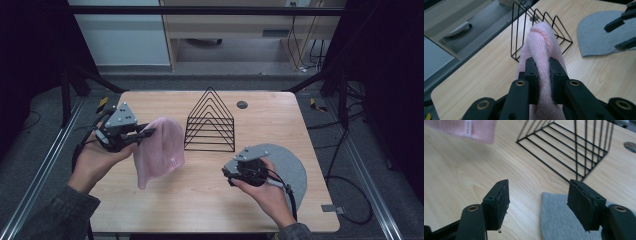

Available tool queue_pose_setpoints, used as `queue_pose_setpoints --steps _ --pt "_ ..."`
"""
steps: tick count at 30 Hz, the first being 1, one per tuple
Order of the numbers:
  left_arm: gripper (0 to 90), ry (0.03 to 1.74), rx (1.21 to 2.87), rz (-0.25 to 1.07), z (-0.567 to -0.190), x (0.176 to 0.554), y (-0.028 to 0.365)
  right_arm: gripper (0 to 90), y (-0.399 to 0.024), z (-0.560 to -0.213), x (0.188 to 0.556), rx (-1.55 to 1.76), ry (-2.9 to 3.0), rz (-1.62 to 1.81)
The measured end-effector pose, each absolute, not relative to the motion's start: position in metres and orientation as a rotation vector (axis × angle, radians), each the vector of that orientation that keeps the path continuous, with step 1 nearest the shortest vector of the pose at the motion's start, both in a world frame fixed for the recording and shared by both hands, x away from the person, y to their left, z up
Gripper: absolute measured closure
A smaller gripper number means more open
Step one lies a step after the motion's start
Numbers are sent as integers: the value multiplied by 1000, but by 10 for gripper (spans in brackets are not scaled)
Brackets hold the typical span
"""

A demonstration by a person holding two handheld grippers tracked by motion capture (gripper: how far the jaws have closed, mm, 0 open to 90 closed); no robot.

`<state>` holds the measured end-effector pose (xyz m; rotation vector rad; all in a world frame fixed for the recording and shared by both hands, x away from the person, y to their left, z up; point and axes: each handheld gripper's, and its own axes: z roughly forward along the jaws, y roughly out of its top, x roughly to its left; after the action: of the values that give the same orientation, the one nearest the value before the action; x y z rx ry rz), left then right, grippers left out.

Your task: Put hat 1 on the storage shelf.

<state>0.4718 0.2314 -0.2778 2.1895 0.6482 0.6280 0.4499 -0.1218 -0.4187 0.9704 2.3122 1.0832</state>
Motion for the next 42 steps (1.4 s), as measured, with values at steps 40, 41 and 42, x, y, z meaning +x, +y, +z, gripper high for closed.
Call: queue_pose_setpoints --steps 40,41,42 --pt "794 549 2159 644 -213 476 209 346 -85 -352 474 861 2422 1131" --pt "794 551 2148 641 -212 476 208 345 -85 -351 475 860 2418 1134" --pt "794 546 2155 643 -210 476 208 345 -85 -348 475 858 2416 1141"
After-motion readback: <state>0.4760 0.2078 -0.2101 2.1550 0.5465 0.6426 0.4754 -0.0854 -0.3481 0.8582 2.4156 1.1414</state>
